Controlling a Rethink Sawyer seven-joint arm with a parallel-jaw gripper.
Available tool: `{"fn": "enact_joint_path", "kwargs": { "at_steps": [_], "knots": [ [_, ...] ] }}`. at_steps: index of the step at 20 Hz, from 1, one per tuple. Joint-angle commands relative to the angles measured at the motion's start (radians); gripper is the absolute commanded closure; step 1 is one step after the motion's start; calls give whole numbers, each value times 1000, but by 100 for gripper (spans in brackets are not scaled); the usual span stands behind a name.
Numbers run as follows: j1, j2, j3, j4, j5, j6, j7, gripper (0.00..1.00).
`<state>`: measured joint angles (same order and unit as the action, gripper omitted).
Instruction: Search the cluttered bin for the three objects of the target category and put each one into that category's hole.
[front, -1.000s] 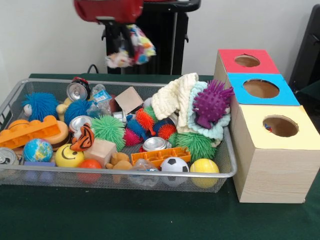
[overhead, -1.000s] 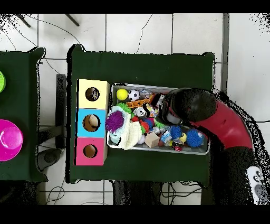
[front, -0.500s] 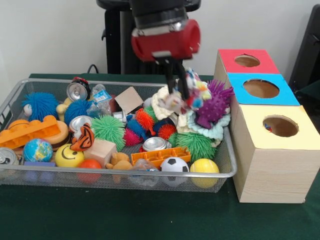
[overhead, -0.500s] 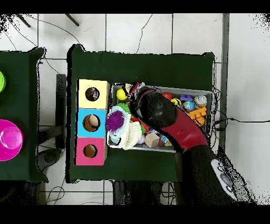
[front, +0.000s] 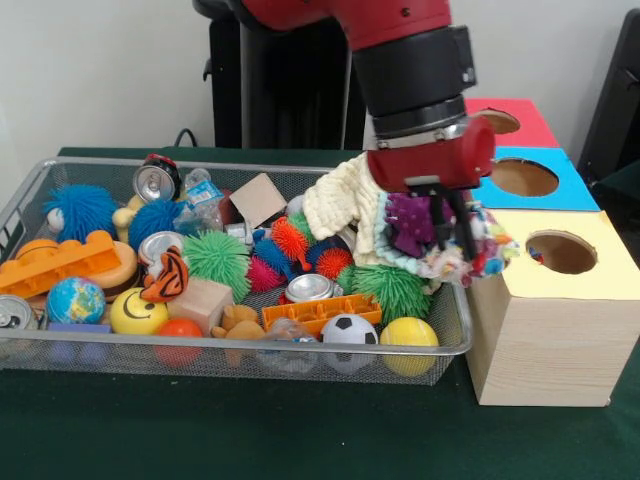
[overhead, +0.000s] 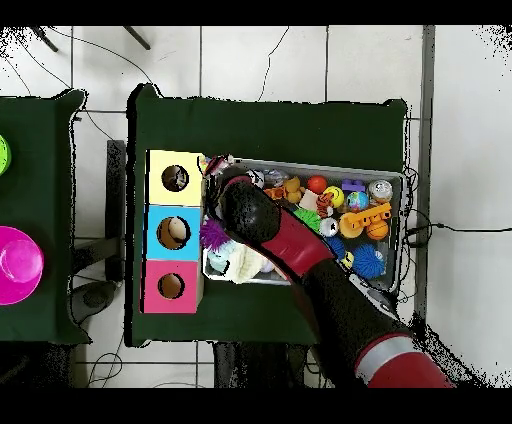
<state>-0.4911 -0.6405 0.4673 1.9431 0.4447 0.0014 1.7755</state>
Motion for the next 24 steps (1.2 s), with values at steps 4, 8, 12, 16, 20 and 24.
{"fn": "enact_joint_path", "kwargs": {
  "at_steps": [4,8,12,16,20,24],
  "knots": [
    [97,-176,-85,45,130,315,346,100],
    [97,-245,-109,36,119,413,370,100],
    [97,-268,-110,34,133,439,375,100],
    [114,-235,-107,31,145,376,367,100],
    [135,-133,-109,3,125,240,347,100],
    [157,-49,-124,-28,96,128,335,100]
  ]
}}
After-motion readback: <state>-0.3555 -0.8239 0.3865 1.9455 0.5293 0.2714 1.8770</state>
